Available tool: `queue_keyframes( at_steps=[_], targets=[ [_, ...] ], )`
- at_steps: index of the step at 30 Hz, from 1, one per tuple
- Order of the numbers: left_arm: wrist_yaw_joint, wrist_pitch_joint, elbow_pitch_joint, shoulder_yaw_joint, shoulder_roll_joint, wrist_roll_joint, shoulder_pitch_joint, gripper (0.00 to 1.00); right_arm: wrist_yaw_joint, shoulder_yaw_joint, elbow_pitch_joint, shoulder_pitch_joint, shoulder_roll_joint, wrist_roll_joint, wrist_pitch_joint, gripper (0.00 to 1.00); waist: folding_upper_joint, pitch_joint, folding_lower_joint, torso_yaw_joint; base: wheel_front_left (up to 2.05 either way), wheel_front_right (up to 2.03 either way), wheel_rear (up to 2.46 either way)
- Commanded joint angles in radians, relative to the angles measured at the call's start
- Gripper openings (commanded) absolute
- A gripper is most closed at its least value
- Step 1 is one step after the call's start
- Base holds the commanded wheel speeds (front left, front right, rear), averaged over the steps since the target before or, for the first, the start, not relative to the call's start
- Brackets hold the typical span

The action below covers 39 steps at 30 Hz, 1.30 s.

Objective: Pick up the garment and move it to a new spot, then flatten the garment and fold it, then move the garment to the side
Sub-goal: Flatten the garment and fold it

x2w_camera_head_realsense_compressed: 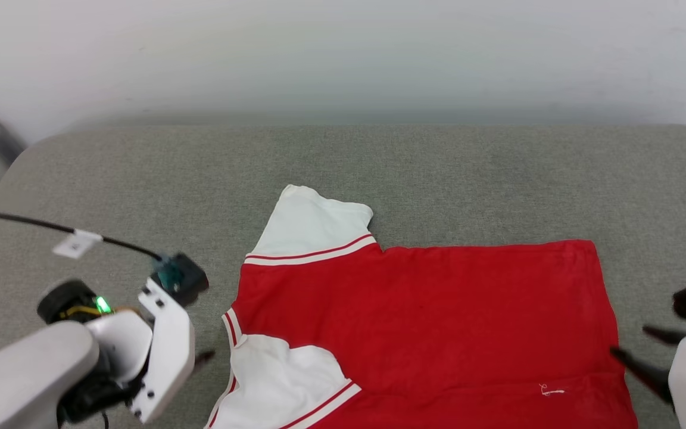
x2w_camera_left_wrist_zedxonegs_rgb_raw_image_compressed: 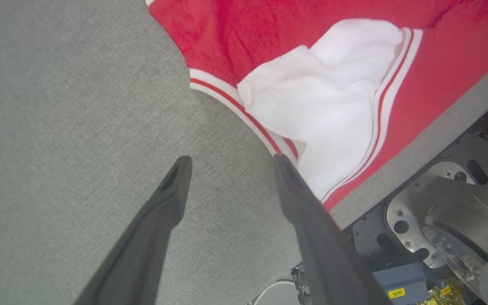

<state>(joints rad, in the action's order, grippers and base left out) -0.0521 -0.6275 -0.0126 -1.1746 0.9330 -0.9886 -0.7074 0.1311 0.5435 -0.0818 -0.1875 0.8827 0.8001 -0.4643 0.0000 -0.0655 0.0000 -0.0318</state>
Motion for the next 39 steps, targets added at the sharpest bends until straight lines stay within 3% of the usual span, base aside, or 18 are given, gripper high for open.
queue_keyframes(
  at_steps=[1, 5, 11, 19, 23, 27, 32, 39],
  targets=[
    [0.007, 0.014, 0.005, 0.014, 0.001, 0.007, -0.02, 1.0, -0.001, -0.024, 0.005, 0.005, -0.015, -0.019, 0.029, 1.0, 0.0, 0.002, 0.0, 0.002, 0.0, 0.0, 0.0],
    [0.036, 0.103, -0.016, 0.068, 0.008, 0.076, -0.081, 1.0, -0.001, -0.162, 0.014, 0.003, -0.091, -0.11, 0.178, 1.0, 0.0, -0.003, 0.0, 0.02, 0.0, 0.0, 0.0],
    [0.072, 0.206, -0.093, 0.147, -0.054, 0.13, -0.199, 1.0, -0.001, -0.382, 0.05, 0.04, -0.277, -0.263, 0.379, 1.0, 0.0, -0.046, 0.0, 0.056, 0.0, 0.0, 0.0],
    [0.046, 0.216, -0.233, 0.208, -0.123, 0.161, -0.388, 1.0, -0.001, -0.54, 0.189, 0.115, -0.514, -0.395, 0.565, 1.0, 0.0, -0.157, 0.0, 0.112, 0.0, 0.0, 0.0],
    [0.023, 0.154, -0.31, 0.226, -0.164, 0.119, -0.463, 1.0, -0.001, -0.563, 0.236, 0.142, -0.605, -0.439, 0.619, 1.0, 0.0, -0.22, 0.0, 0.132, 0.0, 0.0, 0.0],
    [-0.008, 0.023, -0.369, 0.21, -0.194, 0.086, -0.537, 1.0, -0.001, -0.547, 0.275, 0.14, -0.648, -0.477, 0.659, 1.0, 0.0, -0.28, 0.0, 0.15, 0.0, 0.0, 0.0],
    [-0.037, -0.166, -0.42, 0.165, -0.215, 0.063, -0.615, 1.0, -0.001, -0.517, 0.291, 0.109, -0.666, -0.496, 0.673, 1.0, 0.0, -0.344, 0.0, 0.173, 0.0, 0.0, 0.0],
    [-0.053, -0.337, -0.457, 0.109, -0.237, 0.048, -0.663, 1.0, -0.001, -0.48, 0.263, 0.057, -0.669, -0.506, 0.695, 1.0, 0.0, -0.429, 0.0, 0.207, 0.0, 0.0, 0.0]
  ],
)
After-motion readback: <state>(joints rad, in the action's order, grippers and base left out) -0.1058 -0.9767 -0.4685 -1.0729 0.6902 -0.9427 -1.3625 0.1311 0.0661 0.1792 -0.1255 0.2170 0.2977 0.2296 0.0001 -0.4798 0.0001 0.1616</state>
